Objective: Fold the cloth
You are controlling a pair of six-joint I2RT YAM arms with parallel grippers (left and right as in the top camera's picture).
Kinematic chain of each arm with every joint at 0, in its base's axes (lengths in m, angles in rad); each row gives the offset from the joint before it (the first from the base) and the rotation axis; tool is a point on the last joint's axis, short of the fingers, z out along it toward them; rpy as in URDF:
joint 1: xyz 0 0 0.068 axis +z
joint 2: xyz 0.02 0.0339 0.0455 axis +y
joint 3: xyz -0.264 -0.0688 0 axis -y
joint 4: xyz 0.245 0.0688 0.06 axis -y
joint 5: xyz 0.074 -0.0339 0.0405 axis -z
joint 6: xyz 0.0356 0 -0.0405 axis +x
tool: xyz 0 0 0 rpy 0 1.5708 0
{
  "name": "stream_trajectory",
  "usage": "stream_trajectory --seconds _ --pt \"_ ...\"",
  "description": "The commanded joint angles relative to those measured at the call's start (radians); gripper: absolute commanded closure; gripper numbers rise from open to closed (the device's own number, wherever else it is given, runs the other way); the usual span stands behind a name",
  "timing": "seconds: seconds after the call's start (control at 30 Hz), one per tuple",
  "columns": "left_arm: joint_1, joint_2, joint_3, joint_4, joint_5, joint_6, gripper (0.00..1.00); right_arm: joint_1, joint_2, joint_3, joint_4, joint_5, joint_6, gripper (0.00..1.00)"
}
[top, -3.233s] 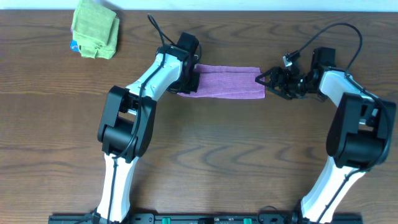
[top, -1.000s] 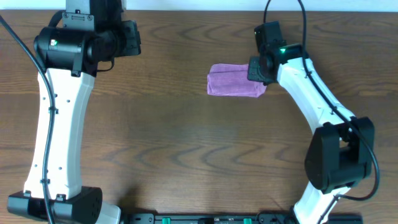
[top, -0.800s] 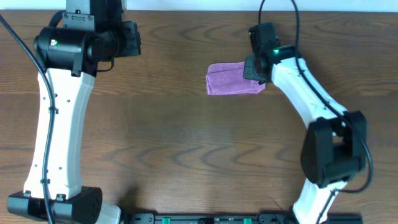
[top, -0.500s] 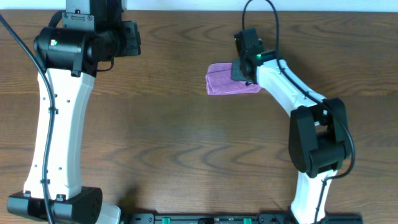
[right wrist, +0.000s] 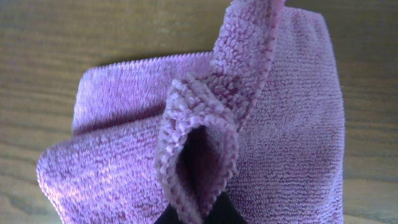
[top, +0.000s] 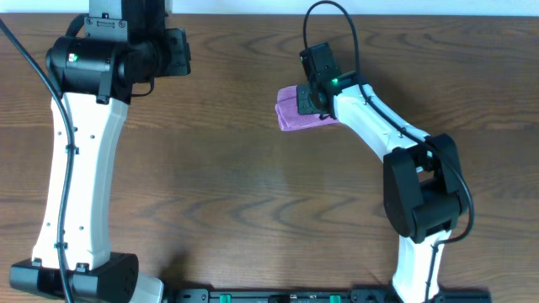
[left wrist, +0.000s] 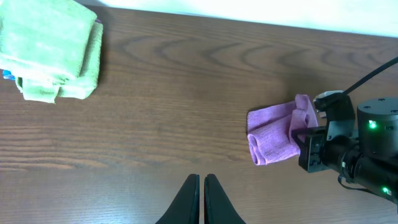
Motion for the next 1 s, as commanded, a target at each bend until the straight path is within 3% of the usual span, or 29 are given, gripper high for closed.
stream_trajectory --seconds 0.0,0.7,0.83,0.9,0.97 --pt "0.002 0.0 -0.004 0.0 0.0 0.022 0.94 0.011 0.018 0.021 -0.009 -0.038 -0.067 0.99" --pt "0.002 0.0 -0.004 0.001 -0.004 0.03 0.94 0.07 0.032 0.033 -0.007 -0.125 -0.148 0.98" --pt "0.003 0.0 -0.004 0.016 -0.052 0.033 0.9 0.083 0.032 0.033 -0.012 -0.128 -0.151 0.74" --pt "0.007 -0.001 -0.004 0.04 -0.086 0.033 0.87 0.089 0.032 0.033 -0.009 -0.155 -0.151 0.46" --pt "0.019 -0.001 -0.004 0.061 -0.086 0.033 0.76 0.089 0.032 0.033 -0.003 -0.243 -0.161 0.27"
